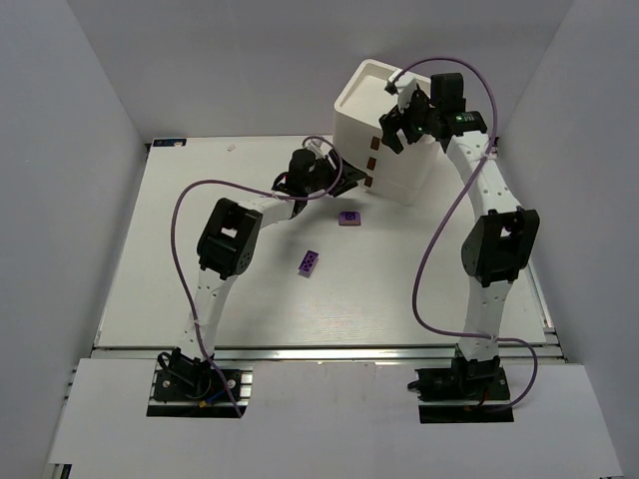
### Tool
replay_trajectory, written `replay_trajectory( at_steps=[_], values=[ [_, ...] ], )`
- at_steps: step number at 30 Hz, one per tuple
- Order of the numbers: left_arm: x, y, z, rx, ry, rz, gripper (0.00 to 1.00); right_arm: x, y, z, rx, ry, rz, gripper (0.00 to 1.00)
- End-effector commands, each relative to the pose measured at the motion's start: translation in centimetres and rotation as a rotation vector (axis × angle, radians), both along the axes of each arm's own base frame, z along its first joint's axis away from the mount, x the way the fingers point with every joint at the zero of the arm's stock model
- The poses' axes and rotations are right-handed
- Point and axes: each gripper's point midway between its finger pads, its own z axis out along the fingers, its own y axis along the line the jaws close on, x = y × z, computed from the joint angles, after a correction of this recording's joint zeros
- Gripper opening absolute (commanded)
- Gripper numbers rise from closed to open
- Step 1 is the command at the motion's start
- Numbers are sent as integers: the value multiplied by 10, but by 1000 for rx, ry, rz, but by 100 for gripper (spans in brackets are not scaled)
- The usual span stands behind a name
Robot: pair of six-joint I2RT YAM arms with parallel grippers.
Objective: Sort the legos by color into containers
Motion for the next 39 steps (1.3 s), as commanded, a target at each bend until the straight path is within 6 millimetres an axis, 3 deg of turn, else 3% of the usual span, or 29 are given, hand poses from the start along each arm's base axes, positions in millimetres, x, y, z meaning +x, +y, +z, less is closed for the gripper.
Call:
replay_trajectory(
  at_steps=[1,3,6,7,11,15,27,39],
  values=[
    [7,1,31,-22,-59,14,64,-4,1,15,4,-12,18,86],
    [6,2,24,-16,-55,18,64,-6,1,8,1,8,30,81],
    [7,3,16,-9,-51,25,64,-13,2,3,-5,31,61,54],
    [8,3,14,-7,-51,27,64,-16,4,3,1,37,75,40],
    [10,4,9,11,-60,33,64,-26,6,1,9,64,110,22],
    [5,7,3,44,-63,25,63,-40,16,8,45,90,154,16],
    [-21,27,-14,193,-134,-9,64,-71,28,23,134,180,213,14],
    [-18,19,12,298,-467,-42,64,-105,40,24,221,294,269,14]
  ],
)
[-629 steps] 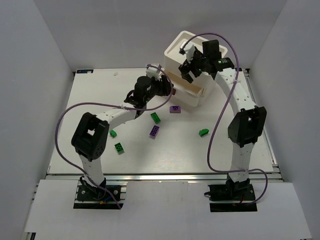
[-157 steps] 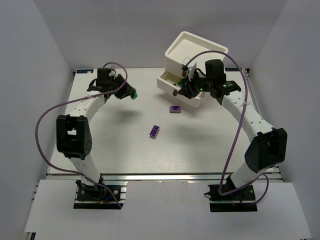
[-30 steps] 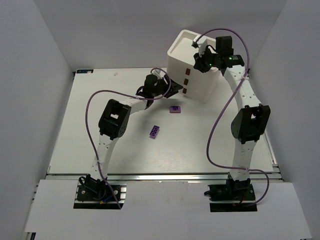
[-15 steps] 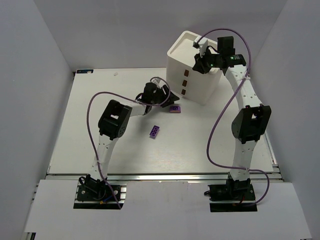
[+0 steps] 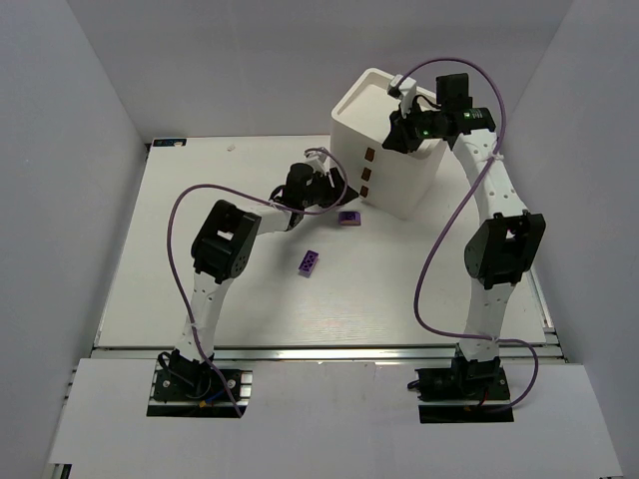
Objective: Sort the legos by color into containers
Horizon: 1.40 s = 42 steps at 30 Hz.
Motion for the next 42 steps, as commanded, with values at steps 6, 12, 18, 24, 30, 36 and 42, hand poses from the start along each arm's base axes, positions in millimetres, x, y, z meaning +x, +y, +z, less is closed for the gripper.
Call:
replay_trajectory(
  at_steps=[6,12,18,24,30,36,42],
  values=[
    [-3,-16,55,15,-253,-65,64,-54,21,19,131,185,41,26],
    [-11,-27,52,58,-293,-61,62,-55,25,18,167,231,19,38],
    [-14,-37,50,104,-334,-28,60,-56,29,14,177,259,8,38],
    [0,-38,42,179,-328,48,44,-59,31,11,181,278,13,38],
    [9,-30,43,219,-334,98,25,-61,32,8,175,281,22,37],
    [11,-27,48,244,-350,107,2,-62,30,4,166,285,18,37],
    [4,-18,47,258,-349,123,0,-61,26,-1,151,287,6,37]
  ],
)
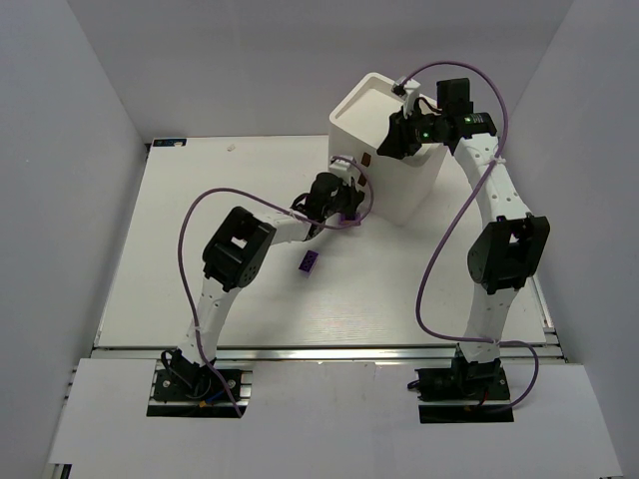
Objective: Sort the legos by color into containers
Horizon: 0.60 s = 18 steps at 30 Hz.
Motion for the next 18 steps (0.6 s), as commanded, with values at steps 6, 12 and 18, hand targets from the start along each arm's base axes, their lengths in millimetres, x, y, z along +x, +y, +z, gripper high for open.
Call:
replay_trajectory(
  at_steps=[6,12,18],
  values=[
    [-10,24,54,-3,-92,47,0,-36,11,-7,13,124,48,37],
    [-21,33,53,11,-84,45,0,-35,11,-11,4,126,51,37],
    [-9,21,53,12,-92,27,63,-37,10,-13,1,131,49,43]
  ],
)
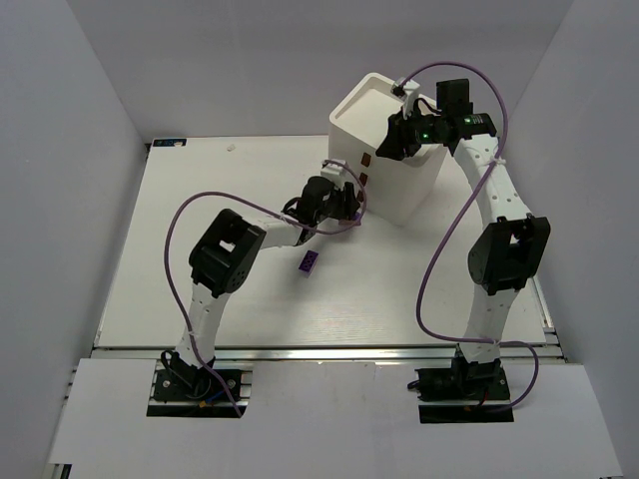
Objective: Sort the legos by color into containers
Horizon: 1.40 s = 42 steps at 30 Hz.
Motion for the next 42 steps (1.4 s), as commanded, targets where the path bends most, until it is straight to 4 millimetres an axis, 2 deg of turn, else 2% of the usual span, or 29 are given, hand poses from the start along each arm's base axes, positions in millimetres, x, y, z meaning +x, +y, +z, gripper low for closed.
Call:
replay_trajectory(
  at_steps=[1,2,4,6,7,8,11,15,21,26,27,29,31,33,35,37,38,39,40,42],
  values=[
    [16,-11,50,-48,-95,-11,64,-33,8,-13,0,132,41,43],
    [17,-14,42,-40,-82,-22,64,-34,9,-13,0,132,44,44],
    [23,-17,44,-34,-96,-24,65,-33,8,-12,-1,128,41,44],
    [26,-19,36,-20,-94,-31,65,-32,8,-12,0,123,41,44],
    [29,-22,41,-26,-107,-34,65,-32,10,-12,-1,125,44,44],
    [29,-24,35,-22,-97,-42,65,-32,11,-13,1,126,46,44],
    [35,-31,36,-26,-101,-56,63,-31,10,-13,2,129,43,44],
    [37,-35,22,-16,-80,-68,60,-31,11,-13,4,130,46,44],
    [43,-38,22,-17,-86,-61,55,-30,11,-14,6,132,46,44],
    [49,-42,25,-30,-95,-57,39,-30,13,-14,7,132,50,45],
    [49,-43,27,-37,-97,-56,30,-30,13,-15,6,135,49,44],
    [50,-44,29,-47,-99,-57,20,-29,11,-15,1,134,46,44],
    [48,-44,30,-50,-101,-58,6,-29,9,-16,-1,133,40,45],
    [47,-42,39,-57,-113,-53,0,-31,13,-18,-6,136,51,44],
    [42,-37,37,-55,-112,-50,0,-30,9,-19,-10,134,42,44],
    [37,-34,50,-64,-126,-52,0,-29,8,-20,-13,135,37,45],
    [30,-29,40,-48,-110,-55,0,-30,8,-21,-15,136,38,44],
    [26,-27,49,-51,-120,-60,0,-29,8,-21,-17,135,36,45],
    [19,-22,38,-35,-102,-63,0,-28,6,-21,-21,134,29,44],
    [15,-11,45,-37,-109,-53,0,-26,5,-23,-29,131,20,44]
  ],
)
